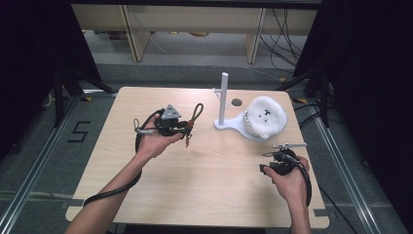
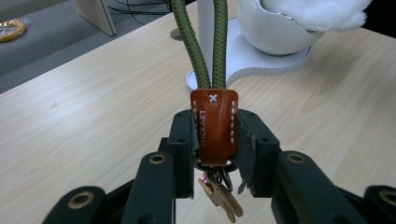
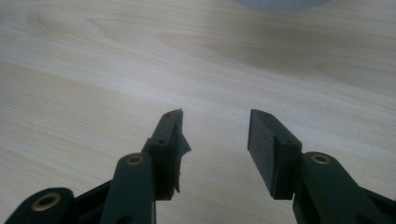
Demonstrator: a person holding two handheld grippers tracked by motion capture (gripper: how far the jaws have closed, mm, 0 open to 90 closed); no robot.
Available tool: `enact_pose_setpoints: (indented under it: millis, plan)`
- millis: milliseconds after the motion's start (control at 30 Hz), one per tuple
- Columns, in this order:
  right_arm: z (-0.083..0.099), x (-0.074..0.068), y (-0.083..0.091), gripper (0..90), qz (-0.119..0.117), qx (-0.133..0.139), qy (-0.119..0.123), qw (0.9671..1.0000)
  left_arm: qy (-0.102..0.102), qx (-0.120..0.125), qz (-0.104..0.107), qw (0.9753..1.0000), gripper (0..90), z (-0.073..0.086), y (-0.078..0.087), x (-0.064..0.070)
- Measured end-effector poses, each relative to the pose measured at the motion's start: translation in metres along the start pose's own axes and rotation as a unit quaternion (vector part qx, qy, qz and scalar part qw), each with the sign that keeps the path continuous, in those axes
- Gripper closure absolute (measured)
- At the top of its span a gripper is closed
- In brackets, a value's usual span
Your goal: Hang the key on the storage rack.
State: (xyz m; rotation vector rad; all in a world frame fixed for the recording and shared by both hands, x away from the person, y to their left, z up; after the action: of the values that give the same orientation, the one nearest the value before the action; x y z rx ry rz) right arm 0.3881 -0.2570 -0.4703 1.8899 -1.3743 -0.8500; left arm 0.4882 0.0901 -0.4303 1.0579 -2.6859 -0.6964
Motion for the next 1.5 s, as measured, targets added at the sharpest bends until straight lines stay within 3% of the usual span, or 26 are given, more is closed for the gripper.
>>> enact_pose_setpoints:
  millis: [367, 500, 600, 733, 800, 900, 1033, 1067, 1167, 1300, 1333, 1367, 1500]
  plan:
    - [0.000, 0.000, 0.000, 56.0, -0.003, -0.001, -0.001, 1.0000, -0.002, 0.019, -0.003, 0.9998, 68.5, -0.016, -0.001, 0.003]
    - [-0.001, 0.001, -0.001, 56.0, -0.010, 0.010, 0.016, 0.9998, -0.010, 0.024, 0.002, 0.9997, 68.4, -0.024, -0.001, 0.005]
    - [0.000, 0.000, 0.000, 55.9, -0.001, 0.000, 0.000, 1.0000, -0.009, 0.028, 0.003, 0.9995, 68.4, -0.029, -0.001, 0.007]
    - [0.000, 0.000, 0.001, 55.9, -0.004, 0.001, 0.000, 1.0000, -0.015, 0.030, 0.006, 0.9994, 68.4, -0.035, 0.000, 0.010]
    - [-0.001, 0.001, 0.001, 55.9, -0.012, 0.009, 0.010, 0.9998, -0.008, 0.040, 0.009, 0.9991, 68.4, -0.037, -0.001, 0.011]
    - [-0.001, 0.004, -0.001, 55.9, -0.004, 0.016, 0.022, 0.9996, -0.017, 0.033, 0.008, 0.9993, 68.4, -0.041, -0.001, 0.011]
    - [-0.001, 0.004, -0.001, 55.9, -0.004, 0.016, 0.022, 0.9996, -0.016, 0.039, 0.009, 0.9991, 68.4, -0.045, -0.004, 0.011]
    - [0.000, 0.001, 0.002, 55.9, 0.000, 0.001, -0.001, 1.0000, -0.011, 0.045, 0.008, 0.9989, 68.4, -0.048, -0.005, 0.011]
    - [0.000, 0.002, 0.002, 55.9, 0.000, 0.001, -0.001, 1.0000, -0.018, 0.040, 0.006, 0.9990, 68.4, -0.050, -0.005, 0.010]
    - [0.000, 0.002, 0.001, 55.8, 0.000, 0.001, -0.001, 1.0000, -0.009, 0.049, 0.004, 0.9987, 68.3, -0.056, -0.009, 0.008]
    - [-0.001, 0.004, -0.001, 55.8, -0.006, 0.015, 0.021, 0.9996, -0.015, 0.046, 0.004, 0.9988, 68.3, -0.058, -0.010, 0.007]
    - [0.000, 0.001, 0.001, 55.8, -0.002, 0.005, 0.003, 1.0000, -0.015, 0.046, 0.004, 0.9988, 68.3, -0.058, -0.010, 0.007]
    - [0.000, 0.002, 0.000, 55.7, -0.003, 0.006, 0.008, 0.9999, -0.018, 0.045, 0.004, 0.9988, 68.2, -0.061, -0.014, 0.007]
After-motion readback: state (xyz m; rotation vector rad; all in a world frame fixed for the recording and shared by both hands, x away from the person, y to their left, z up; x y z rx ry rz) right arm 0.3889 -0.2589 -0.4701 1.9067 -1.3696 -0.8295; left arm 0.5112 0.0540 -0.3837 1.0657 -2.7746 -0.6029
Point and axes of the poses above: each handheld gripper's, and its own axes: y roughly backward along the jaws, z roughly out of its underside, x roughly to its right, the point moved 3 cm from there along -y, roughly forward along the jaws, and after that the axes turned 4 degrees about x, right-handed, at the moved point
